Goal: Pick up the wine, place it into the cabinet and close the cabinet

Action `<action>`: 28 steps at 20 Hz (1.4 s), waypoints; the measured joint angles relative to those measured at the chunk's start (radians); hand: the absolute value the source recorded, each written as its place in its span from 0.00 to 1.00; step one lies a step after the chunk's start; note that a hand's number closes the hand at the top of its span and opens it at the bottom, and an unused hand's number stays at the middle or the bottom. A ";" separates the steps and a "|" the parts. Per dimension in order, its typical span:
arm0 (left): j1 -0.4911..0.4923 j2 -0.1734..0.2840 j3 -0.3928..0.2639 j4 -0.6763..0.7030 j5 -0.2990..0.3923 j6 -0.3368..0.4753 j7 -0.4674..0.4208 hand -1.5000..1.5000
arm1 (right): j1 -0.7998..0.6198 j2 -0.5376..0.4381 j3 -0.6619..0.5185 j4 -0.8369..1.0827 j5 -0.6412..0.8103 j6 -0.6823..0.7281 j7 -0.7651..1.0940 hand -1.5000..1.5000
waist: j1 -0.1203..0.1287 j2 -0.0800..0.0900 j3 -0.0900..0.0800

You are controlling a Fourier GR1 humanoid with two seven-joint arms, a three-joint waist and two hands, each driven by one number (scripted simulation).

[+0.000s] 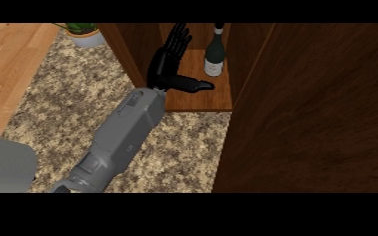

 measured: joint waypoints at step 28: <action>0.813 0.204 -0.176 -0.882 0.035 -0.004 0.095 0.00 | 0.002 -0.113 0.018 -0.001 0.001 0.072 -0.034 0.00 | 0.008 0.011 0.000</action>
